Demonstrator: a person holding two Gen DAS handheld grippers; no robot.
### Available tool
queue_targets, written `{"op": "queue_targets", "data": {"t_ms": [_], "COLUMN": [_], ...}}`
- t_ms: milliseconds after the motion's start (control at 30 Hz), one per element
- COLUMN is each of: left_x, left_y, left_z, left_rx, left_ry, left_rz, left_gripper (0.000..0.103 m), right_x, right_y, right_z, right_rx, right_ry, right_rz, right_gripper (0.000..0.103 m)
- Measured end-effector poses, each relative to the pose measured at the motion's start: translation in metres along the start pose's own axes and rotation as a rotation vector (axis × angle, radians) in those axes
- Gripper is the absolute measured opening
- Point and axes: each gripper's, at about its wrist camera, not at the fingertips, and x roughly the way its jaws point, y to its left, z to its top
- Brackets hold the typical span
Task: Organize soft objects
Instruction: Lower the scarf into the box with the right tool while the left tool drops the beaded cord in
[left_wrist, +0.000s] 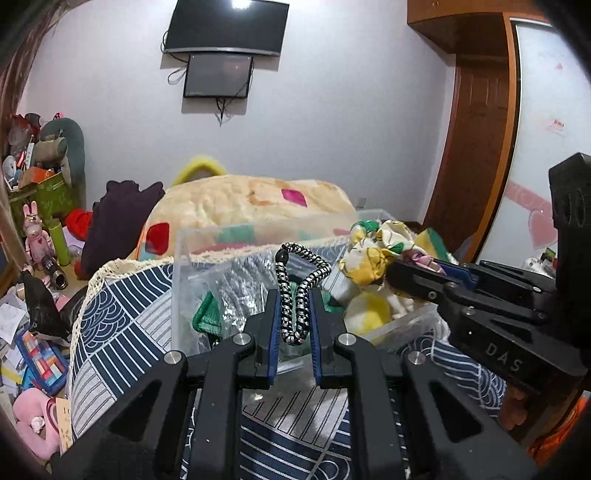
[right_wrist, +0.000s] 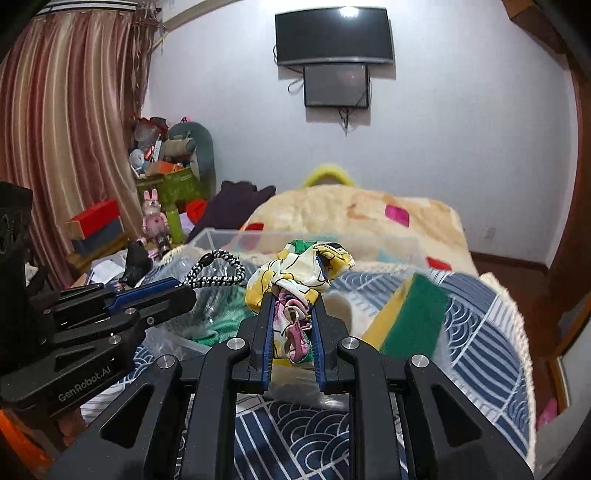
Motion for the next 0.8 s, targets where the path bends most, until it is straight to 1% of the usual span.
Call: {"op": "queue_targets", "data": {"t_ms": [100, 167, 200, 233, 267, 300, 367, 433, 567, 667, 800], "left_x": [0.006, 0.007, 0.007, 0.007, 0.007, 0.007, 0.005, 0.002, -0.010, -0.019, -0.033], "left_y": [0.001, 0.001, 0.001, 0.001, 0.000, 0.000, -0.001, -0.001, -0.005, -0.006, -0.007], "left_z": [-0.004, -0.006, -0.007, -0.008, -0.009, -0.009, -0.011, -0.012, -0.013, -0.010, -0.004], "left_rx": [0.005, 0.010, 0.012, 0.015, 0.019, 0.020, 0.019, 0.024, 0.046, 0.046, 0.047], "left_ry": [0.017, 0.024, 0.024, 0.024, 0.026, 0.029, 0.032, 0.024, 0.008, -0.005, -0.026], "left_rz": [0.006, 0.005, 0.007, 0.009, 0.009, 0.007, 0.002, 0.004, 0.003, -0.011, -0.019], "left_gripper": [0.014, 0.018, 0.018, 0.021, 0.026, 0.028, 0.034, 0.037, 0.041, 0.042, 0.042], "right_x": [0.008, 0.012, 0.012, 0.013, 0.012, 0.011, 0.008, 0.004, -0.003, -0.011, -0.027], "right_y": [-0.001, -0.001, -0.001, -0.001, -0.002, -0.002, -0.002, -0.002, 0.000, 0.000, -0.001], "right_z": [-0.004, -0.007, -0.008, -0.009, -0.009, -0.008, -0.008, -0.009, -0.009, -0.006, -0.001], "right_rx": [0.014, 0.013, 0.012, 0.014, 0.016, 0.019, 0.021, 0.014, -0.015, -0.013, -0.003], "right_ry": [0.029, 0.044, 0.047, 0.047, 0.048, 0.047, 0.046, 0.041, 0.021, -0.002, -0.040], "right_rz": [0.011, 0.005, -0.002, -0.002, -0.006, -0.006, -0.011, -0.013, -0.015, -0.008, 0.006], "right_gripper": [0.017, 0.020, 0.020, 0.020, 0.023, 0.025, 0.034, 0.039, 0.041, 0.047, 0.049]}}
